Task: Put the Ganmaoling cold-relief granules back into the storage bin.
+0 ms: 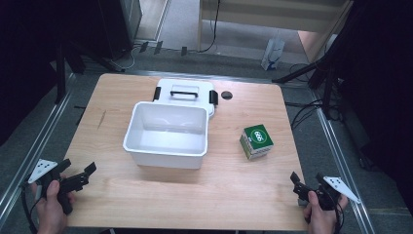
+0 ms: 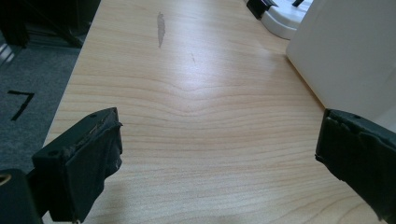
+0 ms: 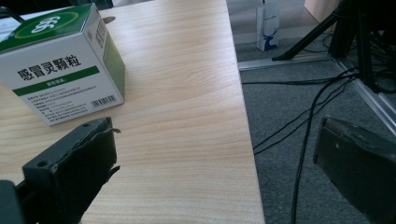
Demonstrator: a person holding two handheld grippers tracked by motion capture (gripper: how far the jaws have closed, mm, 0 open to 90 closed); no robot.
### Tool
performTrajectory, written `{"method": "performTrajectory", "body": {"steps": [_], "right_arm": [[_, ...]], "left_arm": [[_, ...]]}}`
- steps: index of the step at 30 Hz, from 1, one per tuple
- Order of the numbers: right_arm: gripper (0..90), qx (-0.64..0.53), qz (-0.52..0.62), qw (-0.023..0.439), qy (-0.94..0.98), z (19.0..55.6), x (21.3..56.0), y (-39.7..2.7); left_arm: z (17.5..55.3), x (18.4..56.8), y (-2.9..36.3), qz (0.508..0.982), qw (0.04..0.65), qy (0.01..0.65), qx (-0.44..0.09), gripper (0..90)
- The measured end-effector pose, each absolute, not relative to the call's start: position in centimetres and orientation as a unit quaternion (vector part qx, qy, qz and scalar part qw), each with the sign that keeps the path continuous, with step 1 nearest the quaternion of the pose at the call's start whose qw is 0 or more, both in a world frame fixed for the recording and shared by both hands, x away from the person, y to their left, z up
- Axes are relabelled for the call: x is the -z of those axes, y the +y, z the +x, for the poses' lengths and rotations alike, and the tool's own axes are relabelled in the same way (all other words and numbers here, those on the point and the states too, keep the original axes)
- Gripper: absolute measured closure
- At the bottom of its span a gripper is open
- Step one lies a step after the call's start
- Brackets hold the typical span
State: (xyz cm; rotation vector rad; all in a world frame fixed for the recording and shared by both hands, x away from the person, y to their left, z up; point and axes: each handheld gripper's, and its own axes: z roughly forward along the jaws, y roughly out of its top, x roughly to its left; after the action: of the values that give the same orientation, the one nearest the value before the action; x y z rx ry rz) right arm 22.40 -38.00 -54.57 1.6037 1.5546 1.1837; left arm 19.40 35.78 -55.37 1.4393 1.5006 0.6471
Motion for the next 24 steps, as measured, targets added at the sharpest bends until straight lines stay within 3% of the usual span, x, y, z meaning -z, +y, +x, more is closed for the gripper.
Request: {"method": "performTrajectory", "body": {"steps": [15, 24], "right_arm": [[0.0, -0.385, 0.593, 0.299, 0.640, 24.3, 53.6, -35.9], [0.0, -0.355, 0.566, 0.251, 0.701, 26.7, 50.2, -32.8]], "left_arm": [[19.4, 55.4, 35.7, 0.587, 0.462, 0.610, -0.263, 1.0], [19.4, 55.4, 36.0, 0.579, 0.470, 0.614, -0.259, 1.0]]}}
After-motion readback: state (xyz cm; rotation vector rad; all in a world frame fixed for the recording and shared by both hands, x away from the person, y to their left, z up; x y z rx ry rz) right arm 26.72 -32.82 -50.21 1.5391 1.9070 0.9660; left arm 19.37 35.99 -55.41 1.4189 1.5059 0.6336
